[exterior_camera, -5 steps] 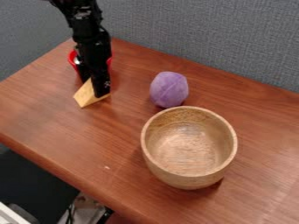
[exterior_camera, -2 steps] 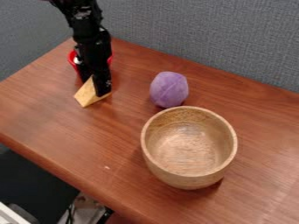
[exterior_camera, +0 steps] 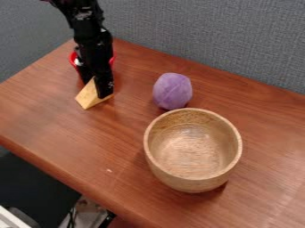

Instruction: Put the yellow cheese in the brown wooden bowl

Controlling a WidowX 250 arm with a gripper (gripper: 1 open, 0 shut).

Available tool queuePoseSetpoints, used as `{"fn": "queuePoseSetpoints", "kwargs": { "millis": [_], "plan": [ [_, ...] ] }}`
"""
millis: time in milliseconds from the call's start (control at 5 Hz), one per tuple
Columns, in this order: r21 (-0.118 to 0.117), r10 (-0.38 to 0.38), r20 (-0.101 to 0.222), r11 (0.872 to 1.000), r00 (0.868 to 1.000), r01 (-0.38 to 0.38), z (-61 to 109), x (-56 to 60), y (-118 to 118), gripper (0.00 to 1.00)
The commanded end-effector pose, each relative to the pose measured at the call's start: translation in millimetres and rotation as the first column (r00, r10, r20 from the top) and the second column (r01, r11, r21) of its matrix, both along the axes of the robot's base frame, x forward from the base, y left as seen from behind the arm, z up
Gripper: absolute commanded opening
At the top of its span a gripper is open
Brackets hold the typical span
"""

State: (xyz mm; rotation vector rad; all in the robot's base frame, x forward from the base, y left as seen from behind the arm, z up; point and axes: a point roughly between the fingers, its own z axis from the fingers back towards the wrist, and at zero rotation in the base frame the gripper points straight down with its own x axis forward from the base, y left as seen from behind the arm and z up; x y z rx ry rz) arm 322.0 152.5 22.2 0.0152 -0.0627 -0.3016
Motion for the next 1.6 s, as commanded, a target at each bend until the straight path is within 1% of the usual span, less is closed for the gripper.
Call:
{"fn": "queuePoseSetpoints", "kwargs": {
  "millis": [0, 400, 1400],
  "plan": [
    [0.019, 0.034, 0.056, 0.999, 0.998, -0.035, 19.5, 1.2, 6.7, 0.00],
    [0.022, 0.044, 0.058, 0.999, 0.997, -0.045, 20.5, 0.2, 6.4, 0.00],
    [0.031, 0.042, 0.059, 0.999, 0.997, -0.044, 22.5, 0.2, 5.7, 0.00]
  ]
}}
